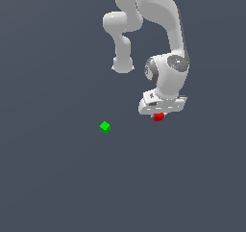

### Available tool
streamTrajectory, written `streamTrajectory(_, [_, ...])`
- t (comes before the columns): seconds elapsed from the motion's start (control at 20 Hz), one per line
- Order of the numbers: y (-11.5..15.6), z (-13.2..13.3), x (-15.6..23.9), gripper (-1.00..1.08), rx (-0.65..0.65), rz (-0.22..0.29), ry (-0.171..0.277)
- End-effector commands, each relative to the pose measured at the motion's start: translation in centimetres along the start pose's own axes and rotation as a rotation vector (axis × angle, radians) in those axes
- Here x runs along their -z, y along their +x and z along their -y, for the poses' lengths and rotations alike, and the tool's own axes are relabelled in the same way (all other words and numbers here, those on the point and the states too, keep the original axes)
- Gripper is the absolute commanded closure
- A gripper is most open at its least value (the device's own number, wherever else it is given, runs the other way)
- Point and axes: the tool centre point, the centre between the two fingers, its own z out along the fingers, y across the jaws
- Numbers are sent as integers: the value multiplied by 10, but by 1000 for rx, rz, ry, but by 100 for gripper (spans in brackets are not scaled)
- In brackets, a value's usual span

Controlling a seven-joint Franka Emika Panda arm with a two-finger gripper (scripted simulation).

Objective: Stack the red cube on top of the green cube.

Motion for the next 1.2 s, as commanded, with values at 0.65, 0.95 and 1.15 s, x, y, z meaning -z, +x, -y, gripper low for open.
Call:
streamTrajectory(0.65, [-1,-23,9,108,0,0,0])
streamTrajectory(0.95, [-4,-71,-1,108,0,0,0])
streamTrajectory(1.15, [-7,-116,-10,108,0,0,-1])
